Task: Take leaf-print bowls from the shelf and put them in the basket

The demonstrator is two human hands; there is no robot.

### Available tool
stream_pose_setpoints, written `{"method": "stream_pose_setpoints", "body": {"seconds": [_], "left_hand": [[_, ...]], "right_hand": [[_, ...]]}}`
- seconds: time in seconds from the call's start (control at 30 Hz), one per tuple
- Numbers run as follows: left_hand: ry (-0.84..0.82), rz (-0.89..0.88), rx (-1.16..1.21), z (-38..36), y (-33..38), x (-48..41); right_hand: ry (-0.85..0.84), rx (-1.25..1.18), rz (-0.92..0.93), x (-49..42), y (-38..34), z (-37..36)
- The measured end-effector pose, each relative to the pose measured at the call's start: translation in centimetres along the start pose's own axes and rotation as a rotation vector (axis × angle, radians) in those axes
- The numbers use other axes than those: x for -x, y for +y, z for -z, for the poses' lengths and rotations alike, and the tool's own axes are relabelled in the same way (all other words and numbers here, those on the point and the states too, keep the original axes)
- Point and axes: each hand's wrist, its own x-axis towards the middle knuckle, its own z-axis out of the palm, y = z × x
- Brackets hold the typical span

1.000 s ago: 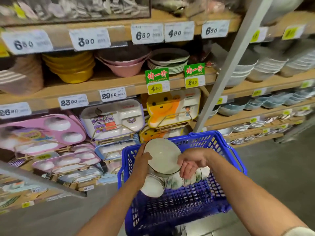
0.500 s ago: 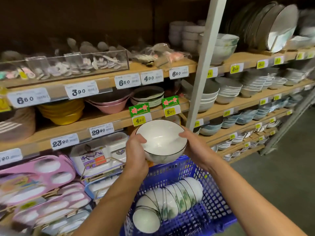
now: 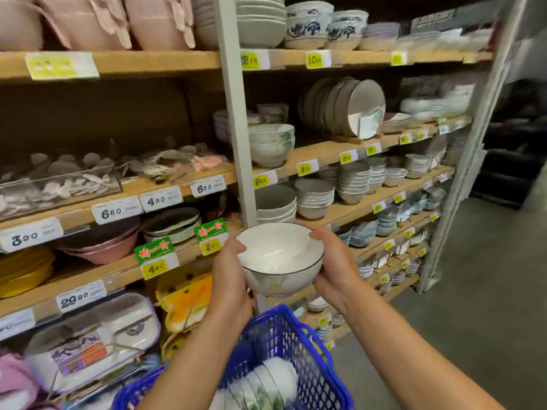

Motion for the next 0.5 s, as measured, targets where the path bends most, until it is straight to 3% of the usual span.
{"method": "stream_pose_setpoints", "body": {"seconds": [0.23, 0.5], "left_hand": [[-0.077, 0.001, 0.069, -11.0, -4.8, 1.9], [-0.194, 0.132, -0.037, -21.7, -8.7, 2.0]], "right_hand": [[0.109, 0.046, 0.067, 0.5, -7.7, 9.8], [0.262, -0.021, 0.100, -0.8, -13.7, 18.9]]}}
